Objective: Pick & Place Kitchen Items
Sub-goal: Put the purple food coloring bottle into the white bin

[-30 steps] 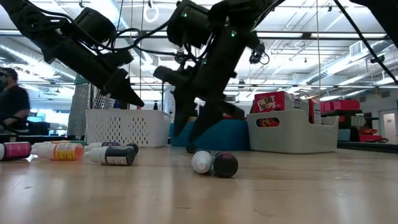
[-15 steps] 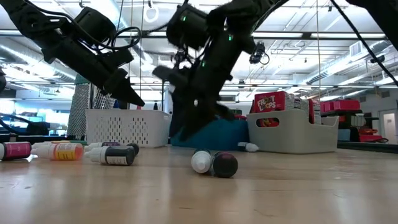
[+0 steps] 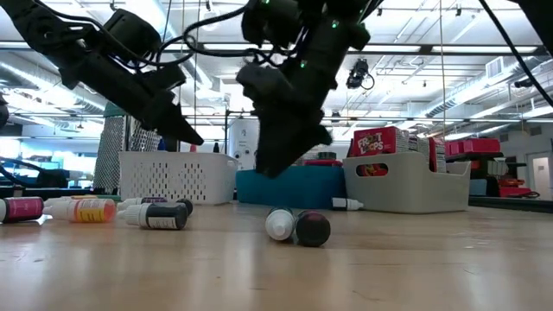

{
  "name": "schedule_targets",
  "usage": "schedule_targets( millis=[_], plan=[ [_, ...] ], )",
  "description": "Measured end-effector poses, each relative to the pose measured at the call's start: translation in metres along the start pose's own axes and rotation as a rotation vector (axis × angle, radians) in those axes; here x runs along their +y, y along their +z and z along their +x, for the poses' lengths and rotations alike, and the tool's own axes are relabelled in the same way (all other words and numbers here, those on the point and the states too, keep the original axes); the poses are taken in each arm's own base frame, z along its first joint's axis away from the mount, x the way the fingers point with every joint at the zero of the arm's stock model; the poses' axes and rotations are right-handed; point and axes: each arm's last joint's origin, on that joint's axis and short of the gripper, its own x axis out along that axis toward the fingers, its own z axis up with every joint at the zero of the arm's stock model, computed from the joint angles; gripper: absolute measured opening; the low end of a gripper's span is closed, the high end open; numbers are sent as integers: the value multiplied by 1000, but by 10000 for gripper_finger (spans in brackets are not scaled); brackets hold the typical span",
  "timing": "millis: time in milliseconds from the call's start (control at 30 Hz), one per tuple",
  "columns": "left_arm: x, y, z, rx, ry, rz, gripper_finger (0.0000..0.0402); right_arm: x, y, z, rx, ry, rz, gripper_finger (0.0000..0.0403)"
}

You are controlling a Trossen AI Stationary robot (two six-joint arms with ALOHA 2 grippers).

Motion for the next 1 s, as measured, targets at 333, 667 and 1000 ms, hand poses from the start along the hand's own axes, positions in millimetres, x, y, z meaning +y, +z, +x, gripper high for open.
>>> schedule_targets(
  millis=[333, 667, 1000],
  plan=[
    [-31, -1, -9, 2, -580, 37, 160, 24, 1, 1, -121, 93, -386, 199],
    [-76, -20, -16, 152, -636, 65, 195, 35, 6, -1, -227, 121, -412, 267],
    [-106, -49, -9, 266, -542, 146, 228, 34, 7, -1, -242, 100, -403, 281]
  ],
)
